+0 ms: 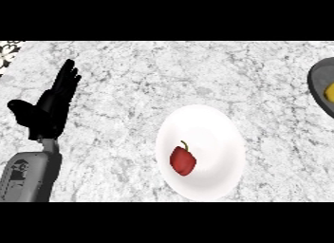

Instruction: Pick the lemon from the plate and place it in the pan

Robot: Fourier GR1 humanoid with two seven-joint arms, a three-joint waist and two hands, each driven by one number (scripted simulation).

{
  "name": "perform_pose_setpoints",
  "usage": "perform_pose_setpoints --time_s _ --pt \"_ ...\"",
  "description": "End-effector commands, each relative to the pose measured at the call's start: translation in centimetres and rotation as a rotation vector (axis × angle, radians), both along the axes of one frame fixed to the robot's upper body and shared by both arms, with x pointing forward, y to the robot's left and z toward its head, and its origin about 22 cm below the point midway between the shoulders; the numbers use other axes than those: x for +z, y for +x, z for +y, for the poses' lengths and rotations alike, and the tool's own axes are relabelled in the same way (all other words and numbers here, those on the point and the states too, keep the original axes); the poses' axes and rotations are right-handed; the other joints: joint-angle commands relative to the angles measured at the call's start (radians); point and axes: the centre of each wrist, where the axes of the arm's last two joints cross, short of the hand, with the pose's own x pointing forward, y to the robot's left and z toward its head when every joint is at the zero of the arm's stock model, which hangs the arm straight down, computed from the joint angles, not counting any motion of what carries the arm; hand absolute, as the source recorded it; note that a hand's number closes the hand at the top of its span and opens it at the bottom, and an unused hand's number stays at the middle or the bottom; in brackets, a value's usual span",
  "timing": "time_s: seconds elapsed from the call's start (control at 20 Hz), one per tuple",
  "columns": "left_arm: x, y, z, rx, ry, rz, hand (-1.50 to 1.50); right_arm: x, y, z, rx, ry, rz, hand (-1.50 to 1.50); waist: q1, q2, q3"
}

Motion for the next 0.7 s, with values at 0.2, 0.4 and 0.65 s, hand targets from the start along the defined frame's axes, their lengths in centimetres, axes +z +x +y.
perform_pose_setpoints --time_s 0.2,0.4,0.65 --pt "0.9 -0.4 1.4 0.014 -0.006 0.000 0.00 0.4 -2.1 -2.5 -0.040 0.147 -0.311 -1.50 -0.029 -0.016 -0.001" --pt "-0.7 -1.4 1.1 0.053 -0.006 0.022 0.00 -0.4 -4.1 -3.8 0.021 0.298 -0.349 -1.50 -0.045 -0.024 -0.005" --pt "-2.9 -3.0 1.9 0.065 0.001 0.031 0.00 -0.1 -9.8 -8.1 0.151 0.362 -0.369 -1.50 -0.068 -0.033 -0.007"
